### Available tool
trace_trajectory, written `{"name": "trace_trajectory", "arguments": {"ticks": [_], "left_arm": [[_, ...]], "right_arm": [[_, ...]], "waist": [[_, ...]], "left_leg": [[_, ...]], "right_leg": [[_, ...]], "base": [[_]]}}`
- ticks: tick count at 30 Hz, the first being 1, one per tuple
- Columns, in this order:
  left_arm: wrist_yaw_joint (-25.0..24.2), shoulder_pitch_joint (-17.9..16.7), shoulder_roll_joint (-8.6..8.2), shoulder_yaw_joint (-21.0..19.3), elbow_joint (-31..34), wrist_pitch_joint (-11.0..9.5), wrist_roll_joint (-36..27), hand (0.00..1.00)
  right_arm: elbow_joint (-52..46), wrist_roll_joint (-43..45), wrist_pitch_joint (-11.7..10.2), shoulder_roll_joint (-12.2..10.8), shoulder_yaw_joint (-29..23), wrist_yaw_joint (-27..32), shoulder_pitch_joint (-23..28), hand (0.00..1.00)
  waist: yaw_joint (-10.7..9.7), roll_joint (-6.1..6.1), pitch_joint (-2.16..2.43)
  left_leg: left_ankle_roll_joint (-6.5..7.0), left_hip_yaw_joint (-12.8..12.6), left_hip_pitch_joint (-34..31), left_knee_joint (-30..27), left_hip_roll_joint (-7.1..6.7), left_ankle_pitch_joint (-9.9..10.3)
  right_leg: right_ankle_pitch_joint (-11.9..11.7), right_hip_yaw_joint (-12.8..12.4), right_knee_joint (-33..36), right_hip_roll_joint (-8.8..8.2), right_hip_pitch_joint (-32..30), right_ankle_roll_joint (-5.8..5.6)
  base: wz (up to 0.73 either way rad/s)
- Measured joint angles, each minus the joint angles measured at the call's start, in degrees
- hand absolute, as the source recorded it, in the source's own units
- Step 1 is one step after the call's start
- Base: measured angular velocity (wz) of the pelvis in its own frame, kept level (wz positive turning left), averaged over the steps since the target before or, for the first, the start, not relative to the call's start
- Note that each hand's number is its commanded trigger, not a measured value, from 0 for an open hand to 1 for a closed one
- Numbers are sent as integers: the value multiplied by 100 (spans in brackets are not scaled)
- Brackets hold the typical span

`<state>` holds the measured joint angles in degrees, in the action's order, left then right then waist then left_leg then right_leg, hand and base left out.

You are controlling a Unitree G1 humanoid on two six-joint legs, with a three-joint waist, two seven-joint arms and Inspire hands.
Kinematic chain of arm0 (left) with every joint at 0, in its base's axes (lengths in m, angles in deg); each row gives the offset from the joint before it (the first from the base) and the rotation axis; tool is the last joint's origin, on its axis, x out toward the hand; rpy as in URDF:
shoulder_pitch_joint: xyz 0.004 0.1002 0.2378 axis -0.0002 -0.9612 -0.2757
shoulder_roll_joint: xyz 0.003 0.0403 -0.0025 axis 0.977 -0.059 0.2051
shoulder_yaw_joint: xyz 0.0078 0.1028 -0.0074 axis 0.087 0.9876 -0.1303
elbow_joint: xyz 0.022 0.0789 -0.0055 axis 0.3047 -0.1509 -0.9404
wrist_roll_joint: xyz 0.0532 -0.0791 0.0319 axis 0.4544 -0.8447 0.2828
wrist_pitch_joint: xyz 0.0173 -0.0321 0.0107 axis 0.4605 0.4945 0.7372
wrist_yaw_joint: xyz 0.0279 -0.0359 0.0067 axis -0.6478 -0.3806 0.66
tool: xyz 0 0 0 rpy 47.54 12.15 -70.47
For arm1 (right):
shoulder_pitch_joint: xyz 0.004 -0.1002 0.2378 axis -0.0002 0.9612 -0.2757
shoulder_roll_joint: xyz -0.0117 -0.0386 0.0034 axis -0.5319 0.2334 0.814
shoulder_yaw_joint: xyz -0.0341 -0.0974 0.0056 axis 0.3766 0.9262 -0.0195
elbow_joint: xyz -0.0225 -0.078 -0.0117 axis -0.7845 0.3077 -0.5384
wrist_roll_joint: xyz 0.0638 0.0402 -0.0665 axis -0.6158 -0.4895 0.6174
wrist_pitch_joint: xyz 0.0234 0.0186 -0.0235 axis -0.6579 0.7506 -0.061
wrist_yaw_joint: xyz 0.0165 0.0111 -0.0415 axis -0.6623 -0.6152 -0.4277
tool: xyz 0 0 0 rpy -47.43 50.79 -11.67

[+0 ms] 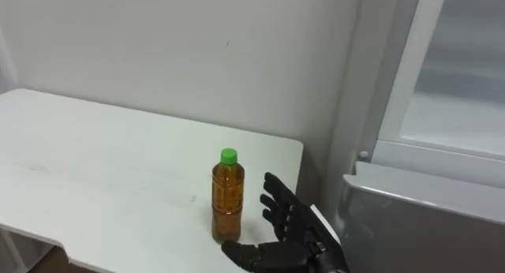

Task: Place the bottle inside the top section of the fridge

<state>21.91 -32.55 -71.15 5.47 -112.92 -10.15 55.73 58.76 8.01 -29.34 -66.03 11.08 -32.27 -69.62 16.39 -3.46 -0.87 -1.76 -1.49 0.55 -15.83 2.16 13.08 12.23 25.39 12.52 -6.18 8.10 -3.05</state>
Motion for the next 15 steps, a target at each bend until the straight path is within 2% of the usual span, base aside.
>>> {"name": "trace_trajectory", "arguments": {"ticks": [2, 4, 5, 10, 13, 15], "left_arm": [[0, -16, -29, 0, 17, 34, 0, 0], [8, -11, -52, -1, 60, 40, -3, 0], [25, -11, -71, 3, 60, 42, -16, 0], [126, -19, -69, 28, 145, 152, -43, 0], [129, -33, -69, 25, 151, 163, -50, 0], [121, -69, -73, 26, 150, 164, -56, 0]], "right_arm": [[215, 206, 0, -2, 64, 165, -127, 0], [307, 214, -1, -9, 75, 307, -165, 0], [416, 211, -1, -27, 116, 419, -219, 0], [1045, 198, -2, -133, 281, 980, -519, 0], [1473, 198, -3, -167, 273, 1303, -756, 0], [1478, 196, -3, -165, 273, 1518, -757, 0]], "waist": [[38, 19, -27], [111, -6, -21], [131, -7, -37], [149, -94, -30], [146, -104, -28], [222, -102, -33]], "left_leg": [[-2, 3, -52, 21, 0, -1], [-7, 16, -117, 19, 0, -10], [-10, 37, -130, 18, -3, -21], [-26, 241, -205, 12, -39, -81], [-19, 337, -210, -15, -75, -107], [-14, 344, -212, -16, -91, -111]], "right_leg": [[14, 2, 1, 0, -19, -21], [16, 3, 1, 5, -67, -23], [16, 22, 1, 7, -66, -23], [16, 212, 1, 4, -72, -23], [16, 297, 1, -15, -35, -23], [16, 313, 1, -32, -26, -23]], "base": [[3], [4], [11], [20], [18], [6]]}}
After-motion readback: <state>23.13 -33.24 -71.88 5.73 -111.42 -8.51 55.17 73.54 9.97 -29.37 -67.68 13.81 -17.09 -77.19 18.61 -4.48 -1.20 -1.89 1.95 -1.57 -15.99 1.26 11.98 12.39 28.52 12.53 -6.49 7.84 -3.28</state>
